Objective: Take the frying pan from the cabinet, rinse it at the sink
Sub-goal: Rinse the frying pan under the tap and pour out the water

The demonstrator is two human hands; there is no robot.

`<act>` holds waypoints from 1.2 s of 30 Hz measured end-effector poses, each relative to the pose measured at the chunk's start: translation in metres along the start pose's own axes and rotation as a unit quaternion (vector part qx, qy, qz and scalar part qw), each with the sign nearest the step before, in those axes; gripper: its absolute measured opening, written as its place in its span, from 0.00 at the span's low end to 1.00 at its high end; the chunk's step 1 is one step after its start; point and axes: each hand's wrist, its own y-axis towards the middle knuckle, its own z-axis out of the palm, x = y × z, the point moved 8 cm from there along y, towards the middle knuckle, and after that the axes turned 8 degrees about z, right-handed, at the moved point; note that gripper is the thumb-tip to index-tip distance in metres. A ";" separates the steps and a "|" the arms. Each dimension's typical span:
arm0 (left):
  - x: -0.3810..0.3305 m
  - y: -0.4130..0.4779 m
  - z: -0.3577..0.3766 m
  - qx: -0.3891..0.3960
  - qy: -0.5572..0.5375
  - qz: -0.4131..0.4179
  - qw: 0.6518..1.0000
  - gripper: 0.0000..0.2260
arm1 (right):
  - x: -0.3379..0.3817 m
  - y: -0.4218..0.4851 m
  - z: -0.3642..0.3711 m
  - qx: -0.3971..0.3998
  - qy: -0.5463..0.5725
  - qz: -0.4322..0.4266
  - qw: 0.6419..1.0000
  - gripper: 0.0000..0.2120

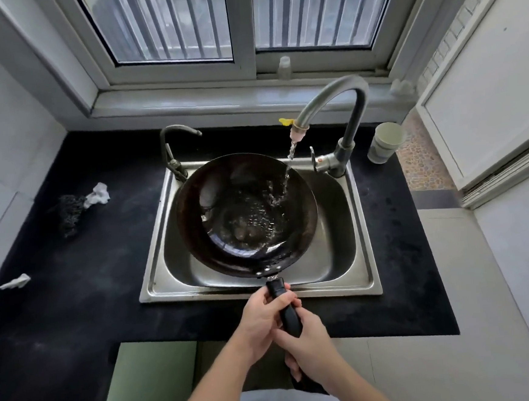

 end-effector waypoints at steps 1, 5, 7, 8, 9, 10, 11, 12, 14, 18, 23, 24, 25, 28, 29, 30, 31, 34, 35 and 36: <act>0.002 -0.002 -0.004 -0.005 -0.001 -0.001 1.000 0.12 | -0.002 -0.001 0.002 0.001 -0.003 -0.001 1.000 0.07; 0.016 -0.006 -0.012 -0.009 -0.022 -0.018 1.000 0.14 | -0.012 -0.003 0.008 -0.001 -0.014 0.003 1.000 0.06; 0.023 -0.006 -0.010 -0.003 -0.033 -0.029 0.999 0.15 | -0.018 -0.004 0.005 -0.009 -0.012 0.008 1.000 0.06; 0.026 -0.005 -0.008 0.003 -0.037 -0.035 0.999 0.15 | -0.021 -0.004 0.003 -0.013 -0.013 0.011 1.000 0.07; 0.029 -0.005 -0.004 0.010 -0.041 -0.040 0.998 0.14 | -0.023 -0.005 0.000 -0.020 -0.015 0.015 1.000 0.07; 0.031 -0.004 0.000 0.016 -0.044 -0.044 0.998 0.14 | -0.025 -0.004 -0.003 -0.029 -0.019 0.018 0.999 0.08; 0.033 -0.003 0.004 0.021 -0.047 -0.048 0.997 0.13 | -0.027 -0.004 -0.007 -0.037 -0.025 0.021 0.999 0.08; 0.034 -0.001 0.009 0.025 -0.051 -0.052 0.997 0.12 | -0.028 -0.004 -0.010 -0.044 -0.031 0.022 0.998 0.09; 0.036 0.003 0.016 0.027 -0.061 -0.055 0.996 0.11 | -0.030 -0.002 -0.018 -0.058 -0.041 0.024 0.997 0.10; 0.032 0.009 0.022 0.025 -0.046 -0.050 0.997 0.08 | -0.025 0.000 -0.024 -0.055 -0.030 0.023 0.998 0.10; 0.018 0.005 0.011 0.005 -0.029 -0.021 0.999 0.07 | -0.015 0.002 -0.013 -0.014 -0.006 0.029 0.999 0.12; 0.015 0.003 0.007 -0.003 -0.027 -0.016 1.000 0.07 | -0.013 0.002 -0.009 -0.008 -0.006 0.027 1.000 0.13; 0.013 0.001 0.003 -0.008 -0.024 -0.012 1.000 0.08 | -0.012 0.002 -0.005 -0.001 -0.006 0.027 1.000 0.13; 0.012 -0.004 -0.009 -0.011 -0.020 -0.007 1.000 0.08 | -0.010 0.000 0.005 0.013 -0.006 0.018 1.000 0.09; 0.013 -0.005 -0.011 -0.013 -0.021 -0.006 1.000 0.08 | -0.009 -0.001 0.007 0.013 -0.006 0.016 1.000 0.09; 0.013 -0.006 -0.013 -0.015 -0.021 -0.006 1.000 0.07 | -0.010 -0.002 0.008 0.013 -0.004 0.015 1.000 0.09; 0.014 -0.006 -0.013 -0.017 -0.022 -0.007 1.000 0.06 | -0.010 -0.003 0.009 0.014 -0.001 0.016 1.000 0.09; 0.018 -0.005 -0.011 -0.017 -0.028 -0.014 0.999 0.05 | -0.011 -0.004 0.008 0.011 -0.001 0.016 1.000 0.09; 0.018 -0.004 -0.010 -0.015 -0.030 -0.017 0.999 0.05 | -0.010 -0.004 0.007 0.010 -0.002 0.015 1.000 0.09; 0.019 -0.003 -0.009 -0.014 -0.030 -0.019 0.999 0.05 | -0.010 -0.004 0.006 0.009 -0.003 0.015 1.000 0.09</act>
